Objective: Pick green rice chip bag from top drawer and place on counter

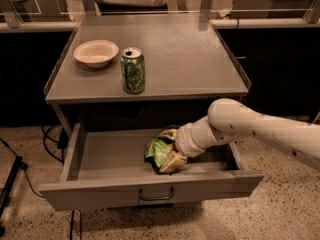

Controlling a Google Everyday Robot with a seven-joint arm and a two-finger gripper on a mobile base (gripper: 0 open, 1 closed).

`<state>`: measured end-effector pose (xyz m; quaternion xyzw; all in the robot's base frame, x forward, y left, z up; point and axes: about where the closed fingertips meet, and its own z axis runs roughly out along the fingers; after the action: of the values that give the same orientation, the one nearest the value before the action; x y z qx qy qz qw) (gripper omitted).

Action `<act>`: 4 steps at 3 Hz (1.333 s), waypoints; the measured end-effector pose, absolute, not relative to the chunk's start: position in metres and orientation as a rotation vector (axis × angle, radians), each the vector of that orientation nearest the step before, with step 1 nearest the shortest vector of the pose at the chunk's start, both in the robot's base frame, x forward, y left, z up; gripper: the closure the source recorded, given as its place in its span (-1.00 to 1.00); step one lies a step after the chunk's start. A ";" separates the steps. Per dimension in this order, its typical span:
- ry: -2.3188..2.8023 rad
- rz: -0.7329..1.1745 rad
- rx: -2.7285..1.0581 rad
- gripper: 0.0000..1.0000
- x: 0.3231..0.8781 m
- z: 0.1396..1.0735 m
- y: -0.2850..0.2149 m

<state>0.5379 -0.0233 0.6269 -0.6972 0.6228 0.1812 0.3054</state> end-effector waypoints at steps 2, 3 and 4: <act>1.654 0.421 -1.835 0.82 0.549 0.662 -0.031; 1.656 0.380 -1.802 1.00 0.545 0.702 -0.041; 1.636 0.313 -1.749 1.00 0.538 0.762 -0.055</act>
Offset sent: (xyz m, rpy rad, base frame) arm 0.0141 -0.0224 0.0807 -0.0222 -0.0708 -0.0605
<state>0.5377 -0.0553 0.7616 -0.6769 0.6332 0.1213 0.3552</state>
